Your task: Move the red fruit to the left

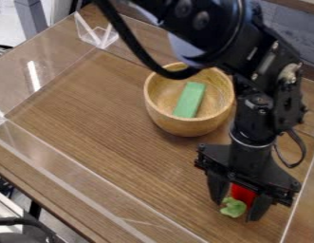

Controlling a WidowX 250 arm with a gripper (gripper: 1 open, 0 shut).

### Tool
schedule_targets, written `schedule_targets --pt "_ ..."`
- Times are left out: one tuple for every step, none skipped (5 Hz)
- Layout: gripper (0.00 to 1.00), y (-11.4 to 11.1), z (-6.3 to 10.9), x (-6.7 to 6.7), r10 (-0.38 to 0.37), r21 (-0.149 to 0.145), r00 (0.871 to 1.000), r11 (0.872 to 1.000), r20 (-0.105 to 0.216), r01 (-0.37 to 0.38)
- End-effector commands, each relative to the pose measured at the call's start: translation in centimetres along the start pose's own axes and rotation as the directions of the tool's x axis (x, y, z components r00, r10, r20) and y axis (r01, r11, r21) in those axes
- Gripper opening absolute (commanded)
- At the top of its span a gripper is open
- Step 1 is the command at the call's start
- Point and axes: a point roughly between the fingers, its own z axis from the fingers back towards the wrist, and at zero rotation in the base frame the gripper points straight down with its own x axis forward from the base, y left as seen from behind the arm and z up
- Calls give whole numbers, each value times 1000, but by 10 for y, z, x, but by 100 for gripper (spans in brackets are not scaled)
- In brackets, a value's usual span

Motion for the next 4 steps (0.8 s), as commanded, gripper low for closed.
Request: schedule_targets --pt "100 -4 9 11 11 -22 999 1000 38 -10" --pt "100 -5 8 11 12 -23 999 1000 36 -11" --pt "100 -6 7 12 14 -23 999 1000 36 -13" --pt "0 -6 6 13 16 -23 999 1000 38 -15"
